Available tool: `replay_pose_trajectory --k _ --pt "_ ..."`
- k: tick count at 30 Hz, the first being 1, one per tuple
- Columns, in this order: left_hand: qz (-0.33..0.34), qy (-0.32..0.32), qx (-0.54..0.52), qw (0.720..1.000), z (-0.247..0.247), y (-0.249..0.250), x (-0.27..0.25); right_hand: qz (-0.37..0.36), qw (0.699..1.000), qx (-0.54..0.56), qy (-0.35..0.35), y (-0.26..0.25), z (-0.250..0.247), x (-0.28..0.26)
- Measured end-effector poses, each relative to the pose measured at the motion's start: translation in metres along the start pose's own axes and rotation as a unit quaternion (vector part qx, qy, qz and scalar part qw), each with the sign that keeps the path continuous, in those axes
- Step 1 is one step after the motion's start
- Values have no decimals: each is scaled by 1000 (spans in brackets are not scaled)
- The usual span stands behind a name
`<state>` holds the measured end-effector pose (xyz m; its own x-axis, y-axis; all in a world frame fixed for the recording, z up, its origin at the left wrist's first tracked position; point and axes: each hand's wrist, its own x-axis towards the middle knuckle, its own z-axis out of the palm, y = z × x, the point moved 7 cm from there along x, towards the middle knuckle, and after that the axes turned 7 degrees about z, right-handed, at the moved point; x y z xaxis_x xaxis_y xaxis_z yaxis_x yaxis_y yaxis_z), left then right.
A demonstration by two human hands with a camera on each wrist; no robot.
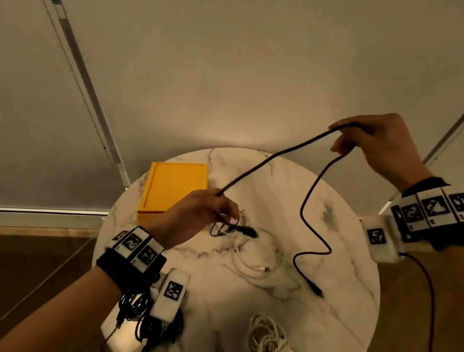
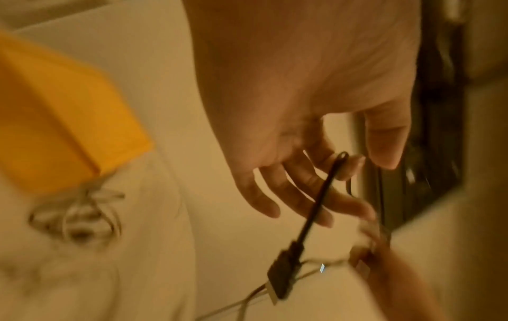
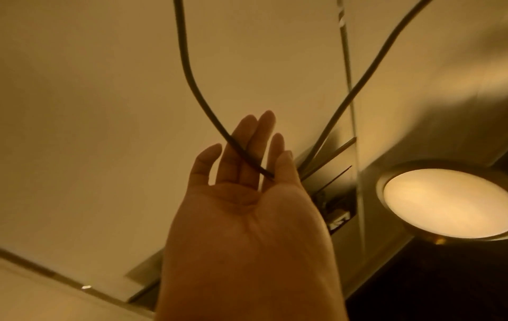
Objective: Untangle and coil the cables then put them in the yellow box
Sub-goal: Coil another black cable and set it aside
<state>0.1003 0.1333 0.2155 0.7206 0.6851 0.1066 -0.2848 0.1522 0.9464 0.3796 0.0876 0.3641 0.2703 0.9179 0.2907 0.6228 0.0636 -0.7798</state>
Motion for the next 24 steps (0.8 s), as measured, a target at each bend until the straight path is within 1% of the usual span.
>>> replay_pose_trajectory --k 1,2,3,4,6,8,10,12,14,17,18,19,21,22,24 --pt "2 10 -105 994 0 1 -2 9 1000 7 4 8 -4 2" --pt "8 17 -185 983 1 4 -3 15 1000 5 0 15 -4 4" --pt "14 23 -230 973 2 7 -3 23 1000 -5 -6 22 -3 6" --pt "19 30 -250 967 3 10 -2 29 999 -20 -11 27 -1 7" --pt "31 55 -248 967 4 20 2 36 998 -59 -16 31 5 9" --pt "58 88 -232 967 4 34 6 50 993 -102 -32 33 13 15" --pt "81 114 -219 966 7 48 11 62 990 -119 -52 35 21 22" --pt "85 126 -196 969 14 57 14 57 989 -124 -49 37 26 29" --pt "83 122 -182 972 17 61 15 64 984 -157 -55 41 31 34" --pt "73 113 -214 967 17 62 18 101 961 -230 -119 50 47 35" --pt "72 112 -223 966 16 63 20 100 952 -253 -141 47 55 33" --pt "72 109 -221 967 16 65 22 83 947 -268 -158 39 64 32" --pt "73 94 -188 975 20 70 29 32 952 -247 -177 15 85 31" --pt "75 80 -172 979 23 74 34 13 956 -228 -186 2 95 31" --pt "80 44 -160 983 30 80 42 -5 956 -211 -203 -16 116 31"
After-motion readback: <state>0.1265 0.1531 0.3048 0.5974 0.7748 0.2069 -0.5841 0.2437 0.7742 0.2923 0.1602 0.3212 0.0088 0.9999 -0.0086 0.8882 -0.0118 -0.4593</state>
